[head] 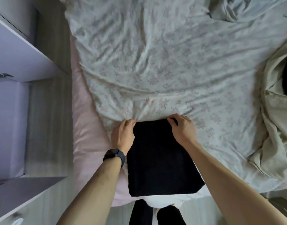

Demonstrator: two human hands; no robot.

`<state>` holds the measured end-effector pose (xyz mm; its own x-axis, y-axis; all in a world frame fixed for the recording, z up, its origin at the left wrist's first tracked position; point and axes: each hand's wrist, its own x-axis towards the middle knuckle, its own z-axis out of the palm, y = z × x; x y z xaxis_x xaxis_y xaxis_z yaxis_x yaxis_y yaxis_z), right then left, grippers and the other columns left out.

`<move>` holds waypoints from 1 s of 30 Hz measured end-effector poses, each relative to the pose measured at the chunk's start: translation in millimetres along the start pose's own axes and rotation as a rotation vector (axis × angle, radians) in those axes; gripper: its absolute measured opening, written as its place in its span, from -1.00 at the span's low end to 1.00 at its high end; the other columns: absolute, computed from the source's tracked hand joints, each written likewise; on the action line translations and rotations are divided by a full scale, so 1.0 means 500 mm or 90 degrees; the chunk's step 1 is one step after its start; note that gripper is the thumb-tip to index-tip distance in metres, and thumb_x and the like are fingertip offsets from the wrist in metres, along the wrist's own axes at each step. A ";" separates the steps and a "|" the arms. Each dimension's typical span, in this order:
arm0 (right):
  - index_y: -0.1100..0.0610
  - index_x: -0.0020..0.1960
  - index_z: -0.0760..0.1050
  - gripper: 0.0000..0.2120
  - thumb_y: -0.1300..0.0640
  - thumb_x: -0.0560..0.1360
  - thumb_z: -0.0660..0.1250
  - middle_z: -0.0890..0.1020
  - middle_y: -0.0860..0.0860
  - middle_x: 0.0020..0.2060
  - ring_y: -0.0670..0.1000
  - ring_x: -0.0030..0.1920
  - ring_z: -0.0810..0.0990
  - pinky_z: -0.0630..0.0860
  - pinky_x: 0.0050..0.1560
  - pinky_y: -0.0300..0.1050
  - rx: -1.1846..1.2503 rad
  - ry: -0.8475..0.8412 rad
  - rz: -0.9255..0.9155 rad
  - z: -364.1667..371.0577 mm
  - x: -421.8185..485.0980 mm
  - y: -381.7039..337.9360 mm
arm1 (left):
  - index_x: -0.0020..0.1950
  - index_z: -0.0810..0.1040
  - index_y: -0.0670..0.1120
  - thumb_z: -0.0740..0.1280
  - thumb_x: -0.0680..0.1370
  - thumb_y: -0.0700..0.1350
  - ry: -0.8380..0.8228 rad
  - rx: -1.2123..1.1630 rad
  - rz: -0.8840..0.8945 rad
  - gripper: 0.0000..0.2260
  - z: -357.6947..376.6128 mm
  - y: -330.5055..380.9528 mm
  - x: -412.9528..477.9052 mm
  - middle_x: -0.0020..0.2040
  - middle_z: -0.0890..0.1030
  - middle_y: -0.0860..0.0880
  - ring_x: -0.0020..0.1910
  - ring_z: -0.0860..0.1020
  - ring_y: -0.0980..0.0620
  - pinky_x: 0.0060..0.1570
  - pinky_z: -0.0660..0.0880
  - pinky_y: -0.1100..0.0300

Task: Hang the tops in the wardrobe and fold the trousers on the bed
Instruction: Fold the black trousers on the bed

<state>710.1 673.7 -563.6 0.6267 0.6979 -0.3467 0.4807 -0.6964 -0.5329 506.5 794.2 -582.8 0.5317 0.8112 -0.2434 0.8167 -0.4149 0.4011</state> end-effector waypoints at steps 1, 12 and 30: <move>0.01 0.15 0.62 -0.80 0.00 0.65 0.26 0.65 -0.06 0.00 0.00 0.06 0.54 0.39 -0.08 -0.16 -0.005 -0.007 0.008 0.001 0.012 -0.003 | 0.22 0.63 -0.05 0.23 0.67 -0.18 -0.010 -0.005 -0.009 -0.78 0.008 -0.006 0.011 0.00 0.62 -0.06 -0.13 0.61 -0.14 -0.24 0.55 0.02; 0.02 0.50 0.36 -0.55 -0.09 0.65 0.21 0.35 0.03 0.52 0.12 0.49 0.32 0.30 0.39 0.11 -0.139 0.216 -0.003 0.014 -0.130 -0.014 | 0.64 0.15 -0.04 0.15 0.67 0.09 0.046 0.098 0.209 -0.44 0.058 0.064 -0.188 0.65 0.08 -0.08 0.63 0.01 -0.10 0.57 0.02 -0.18; -0.21 0.63 -0.11 -0.38 -0.30 0.65 0.01 -0.11 -0.03 0.65 0.06 0.63 -0.19 -0.14 0.57 0.32 -0.232 -0.035 -0.108 0.140 -0.146 0.090 | 0.62 0.18 0.12 0.13 0.60 0.29 -0.020 0.216 0.109 -0.39 0.144 0.021 -0.126 0.62 0.17 -0.07 0.60 0.13 -0.17 0.47 0.08 -0.28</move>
<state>642.8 603.0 -616.3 0.4906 0.8091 -0.3234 0.7667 -0.5772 -0.2812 497.5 709.0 -626.9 0.6695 0.7073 -0.2267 0.7402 -0.6610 0.1236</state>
